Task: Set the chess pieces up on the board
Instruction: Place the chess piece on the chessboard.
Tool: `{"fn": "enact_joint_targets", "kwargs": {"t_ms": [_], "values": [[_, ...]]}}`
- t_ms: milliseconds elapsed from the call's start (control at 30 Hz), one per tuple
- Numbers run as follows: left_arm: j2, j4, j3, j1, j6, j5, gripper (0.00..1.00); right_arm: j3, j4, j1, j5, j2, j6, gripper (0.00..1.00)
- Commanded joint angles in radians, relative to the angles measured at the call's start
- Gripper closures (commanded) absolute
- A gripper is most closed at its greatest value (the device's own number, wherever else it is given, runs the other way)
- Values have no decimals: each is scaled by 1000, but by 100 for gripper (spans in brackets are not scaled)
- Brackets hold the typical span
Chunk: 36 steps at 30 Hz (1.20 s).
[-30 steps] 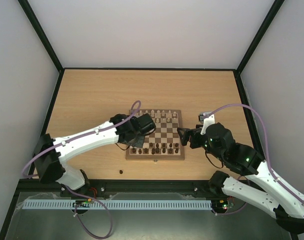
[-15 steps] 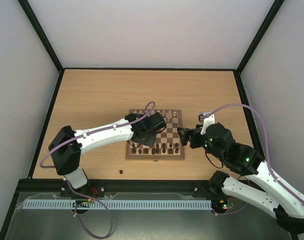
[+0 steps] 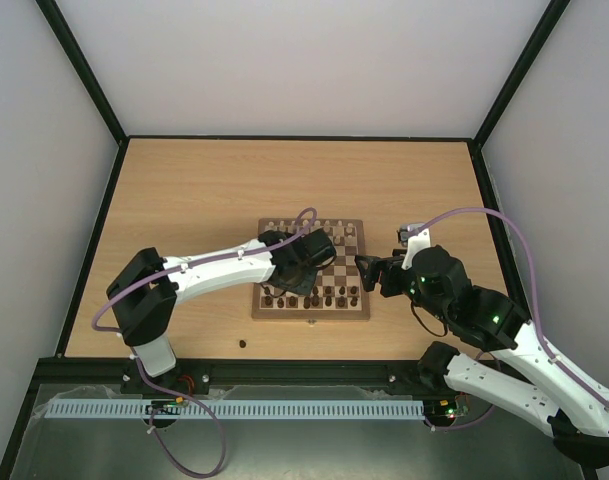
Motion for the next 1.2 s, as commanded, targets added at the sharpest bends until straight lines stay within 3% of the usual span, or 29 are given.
{"fn": "enact_joint_targets", "kwargs": {"t_ms": [0, 333, 1167], "values": [[7, 4, -29, -1, -5, -9, 92, -8, 1, 1, 4, -1, 0, 1], [-3, 50, -93, -1, -21, 10, 92, -9, 1, 1, 2, 2, -2, 1], [29, 59, -83, -1, -16, 6, 85, -8, 2, 1, -9, 3, -5, 1]]}}
